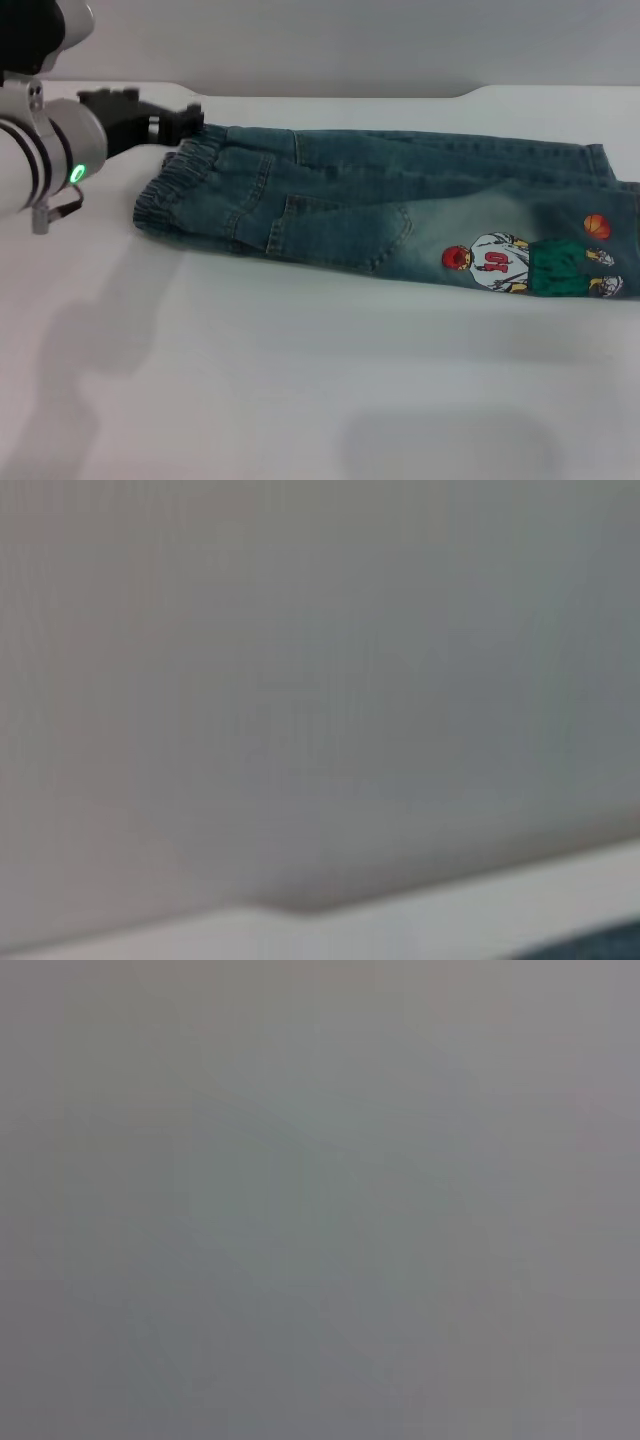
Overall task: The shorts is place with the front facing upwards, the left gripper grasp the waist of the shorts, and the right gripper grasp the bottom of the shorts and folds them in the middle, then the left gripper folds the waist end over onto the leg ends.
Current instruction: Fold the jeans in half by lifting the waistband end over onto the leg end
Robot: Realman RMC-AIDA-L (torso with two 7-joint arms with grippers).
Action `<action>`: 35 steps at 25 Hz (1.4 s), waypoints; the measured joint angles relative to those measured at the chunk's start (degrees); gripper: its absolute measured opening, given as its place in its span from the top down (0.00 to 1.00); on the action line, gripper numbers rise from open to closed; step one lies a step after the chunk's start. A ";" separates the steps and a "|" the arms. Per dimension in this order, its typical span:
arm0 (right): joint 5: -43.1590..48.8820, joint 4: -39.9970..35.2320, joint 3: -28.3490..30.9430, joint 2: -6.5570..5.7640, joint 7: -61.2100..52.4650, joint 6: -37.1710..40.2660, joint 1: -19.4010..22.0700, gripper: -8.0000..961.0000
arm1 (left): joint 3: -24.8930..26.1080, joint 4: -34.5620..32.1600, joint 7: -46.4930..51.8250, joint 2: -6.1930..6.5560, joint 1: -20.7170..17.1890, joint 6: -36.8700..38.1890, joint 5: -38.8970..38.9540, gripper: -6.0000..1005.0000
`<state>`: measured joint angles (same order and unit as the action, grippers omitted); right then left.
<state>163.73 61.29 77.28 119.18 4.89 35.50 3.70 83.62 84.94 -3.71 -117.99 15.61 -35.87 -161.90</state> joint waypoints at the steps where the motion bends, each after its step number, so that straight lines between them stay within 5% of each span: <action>1: -0.01 -1.31 -0.70 0.06 -0.04 2.08 -0.85 0.24 | 0.47 1.05 -0.11 0.01 0.39 -3.28 -0.30 0.31; 7: -4.95 -7.25 -7.09 0.12 -0.07 7.14 -5.37 0.17 | 2.08 5.53 -0.21 0.05 2.06 -17.08 -2.16 0.16; 12: -11.18 -14.53 -12.79 0.10 -0.21 7.70 -11.15 0.38 | 2.61 5.77 -0.22 0.05 3.39 -21.10 -2.43 0.16; 24: -12.43 -15.95 -18.94 0.16 -0.21 8.19 -12.62 0.64 | 2.95 -11.17 -0.91 0.02 13.15 -20.57 -0.53 0.16; 26: -12.47 -15.74 -19.20 0.11 -0.21 8.27 -12.37 0.88 | 2.95 -12.07 -1.43 0.02 13.56 -20.04 -0.29 0.16; 35: -12.53 -14.99 -20.92 -0.02 -0.24 8.36 -12.12 0.99 | 3.40 -11.91 -1.61 0.06 13.66 -19.80 -1.80 0.16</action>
<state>151.20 46.30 56.36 119.15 4.65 43.86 -8.43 87.02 73.03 -5.32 -117.93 29.28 -55.67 -163.71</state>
